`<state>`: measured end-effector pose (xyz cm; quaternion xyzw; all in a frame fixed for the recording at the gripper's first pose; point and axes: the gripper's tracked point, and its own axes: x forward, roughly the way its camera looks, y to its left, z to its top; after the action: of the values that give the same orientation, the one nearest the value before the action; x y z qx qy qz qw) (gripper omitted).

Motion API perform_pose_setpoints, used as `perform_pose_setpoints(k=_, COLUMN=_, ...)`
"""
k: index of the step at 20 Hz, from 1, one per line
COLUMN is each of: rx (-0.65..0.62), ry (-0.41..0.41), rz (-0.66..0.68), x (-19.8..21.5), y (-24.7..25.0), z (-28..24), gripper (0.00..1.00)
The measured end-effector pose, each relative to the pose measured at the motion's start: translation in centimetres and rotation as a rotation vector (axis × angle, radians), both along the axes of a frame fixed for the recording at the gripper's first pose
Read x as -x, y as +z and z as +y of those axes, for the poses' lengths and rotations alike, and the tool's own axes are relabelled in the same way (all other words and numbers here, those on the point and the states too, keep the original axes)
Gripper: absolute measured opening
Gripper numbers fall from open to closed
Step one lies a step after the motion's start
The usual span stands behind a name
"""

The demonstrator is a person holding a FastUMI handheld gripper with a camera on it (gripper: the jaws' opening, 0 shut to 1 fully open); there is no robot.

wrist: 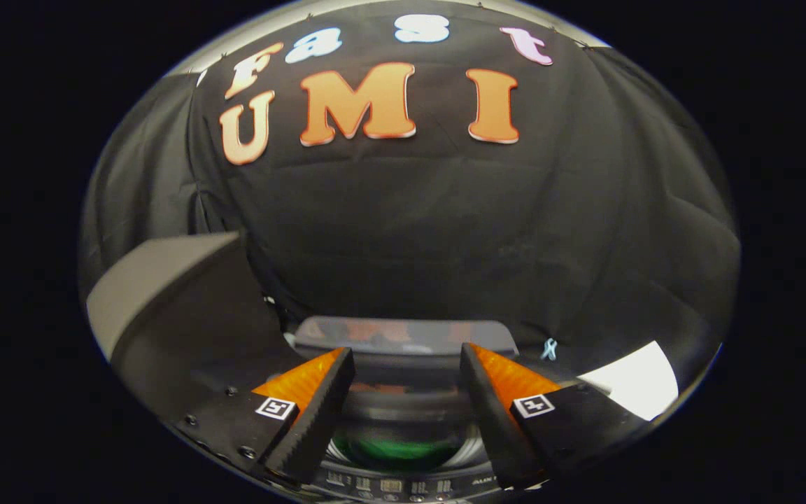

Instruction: Put the clothes into the washing machine and then close the washing machine lid.

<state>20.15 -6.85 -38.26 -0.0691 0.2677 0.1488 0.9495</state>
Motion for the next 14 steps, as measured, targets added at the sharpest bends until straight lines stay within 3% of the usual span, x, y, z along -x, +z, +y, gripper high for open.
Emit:
perform_pose_setpoints(k=3, rx=0.011, ry=0.013, rz=0.039, x=2.2, y=-1.9, z=-0.4, gripper=0.94)
perform_pose_setpoints(k=14, rx=-0.039, ry=-0.025, rz=-0.012, x=2.8, y=3.5, z=-3.8, gripper=0.92)
